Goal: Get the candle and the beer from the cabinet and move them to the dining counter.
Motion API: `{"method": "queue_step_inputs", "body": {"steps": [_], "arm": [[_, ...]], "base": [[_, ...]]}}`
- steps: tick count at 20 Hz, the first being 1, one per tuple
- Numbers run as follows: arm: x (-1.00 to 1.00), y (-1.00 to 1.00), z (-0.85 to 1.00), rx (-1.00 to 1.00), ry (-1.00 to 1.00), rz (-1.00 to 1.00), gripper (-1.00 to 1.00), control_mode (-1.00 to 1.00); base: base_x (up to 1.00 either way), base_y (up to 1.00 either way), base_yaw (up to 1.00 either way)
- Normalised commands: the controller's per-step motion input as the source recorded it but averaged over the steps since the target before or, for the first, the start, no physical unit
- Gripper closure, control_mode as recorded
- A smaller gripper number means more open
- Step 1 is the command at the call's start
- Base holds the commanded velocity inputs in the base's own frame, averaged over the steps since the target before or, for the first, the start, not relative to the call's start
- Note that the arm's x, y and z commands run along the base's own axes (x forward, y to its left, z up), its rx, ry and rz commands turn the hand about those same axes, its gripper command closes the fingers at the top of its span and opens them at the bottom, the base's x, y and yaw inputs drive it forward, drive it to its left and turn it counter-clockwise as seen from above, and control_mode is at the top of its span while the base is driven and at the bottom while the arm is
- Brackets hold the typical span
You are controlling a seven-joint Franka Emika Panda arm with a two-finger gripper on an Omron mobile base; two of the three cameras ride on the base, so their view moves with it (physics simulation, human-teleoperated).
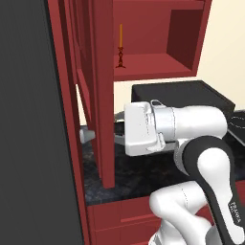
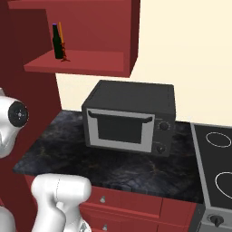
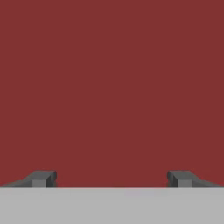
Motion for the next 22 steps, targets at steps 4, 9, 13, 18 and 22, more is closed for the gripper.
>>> {"method": "queue_step_inputs", "body": {"steps": [4, 9, 13, 18, 22], "arm": [[0.00, -0.54, 0.00, 0.00, -0.02, 0.00, -1.00, -1.00], [0.00, -0.60, 0.04, 0.00, -0.02, -0.02, -1.00, -1.00], [-0.06, -0.41, 0.29, -0.08, -0.09, -0.18, -1.00, -1.00], [0.00, -0.21, 0.23, -0.03, 0.00, -0.18, -1.00, -1.00], [0.00, -0.03, 0.18, -0.01, 0.00, -0.21, -1.00, -1.00]], "base": [[0.00, 0.00, 0.00], [0.00, 0.00, 0.00], [0.00, 0.00, 0.00], [0.00, 0.00, 0.00], [0.00, 0.00, 0.00]]}}
